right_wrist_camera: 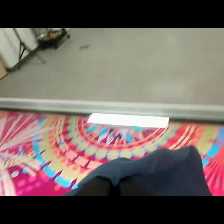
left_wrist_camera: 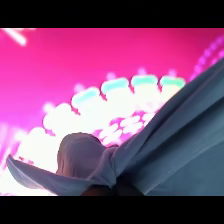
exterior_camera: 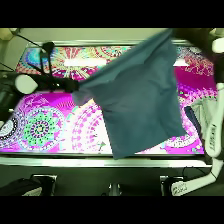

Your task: Fold the shirts.

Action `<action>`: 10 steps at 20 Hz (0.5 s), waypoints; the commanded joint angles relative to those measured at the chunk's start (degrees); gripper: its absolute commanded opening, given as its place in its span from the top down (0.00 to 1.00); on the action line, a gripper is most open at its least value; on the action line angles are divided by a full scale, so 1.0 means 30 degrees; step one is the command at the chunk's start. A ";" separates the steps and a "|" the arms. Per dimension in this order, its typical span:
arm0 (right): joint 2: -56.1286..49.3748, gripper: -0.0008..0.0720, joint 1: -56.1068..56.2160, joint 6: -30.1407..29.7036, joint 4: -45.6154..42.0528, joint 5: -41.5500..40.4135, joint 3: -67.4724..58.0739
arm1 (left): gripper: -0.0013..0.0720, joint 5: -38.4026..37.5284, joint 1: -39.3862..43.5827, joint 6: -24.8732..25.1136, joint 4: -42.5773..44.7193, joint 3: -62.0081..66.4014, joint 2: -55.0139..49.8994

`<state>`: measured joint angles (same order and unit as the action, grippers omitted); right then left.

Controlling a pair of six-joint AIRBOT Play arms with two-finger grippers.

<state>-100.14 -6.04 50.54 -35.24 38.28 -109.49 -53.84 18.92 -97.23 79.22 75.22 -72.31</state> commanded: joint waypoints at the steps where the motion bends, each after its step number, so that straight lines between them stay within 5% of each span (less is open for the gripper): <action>1: -0.3162 0.96 0.0372 0.0750 0.1617 0.5034 -0.0029 | 0.95 0.0204 0.0036 -0.0299 -0.0270 -0.1523 -0.1035; 2: -0.3483 0.96 0.0619 0.0823 0.1384 0.5931 -0.0029 | 0.95 0.0627 0.0036 -0.0554 -0.0933 -0.1690 -0.1195; 3: -0.3563 0.82 0.0707 0.0794 0.1413 0.6382 -0.0029 | 0.95 0.0918 0.0036 -0.0568 -0.1552 -0.1756 -0.1311; 5: -0.3038 0.18 0.0554 0.0539 0.1596 0.7475 -0.0029 | 0.95 0.0852 -0.0007 -0.0605 -0.1705 -0.1749 -0.1231; 10: 0.0393 0.14 -0.0270 0.0495 -0.4138 1.6283 0.0211 | 0.95 -0.0852 -0.1421 0.1282 -0.1690 -0.1749 -0.0204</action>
<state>-103.26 -6.24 51.92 -37.52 70.37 -109.43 -53.65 16.86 -96.99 74.67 70.19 -74.22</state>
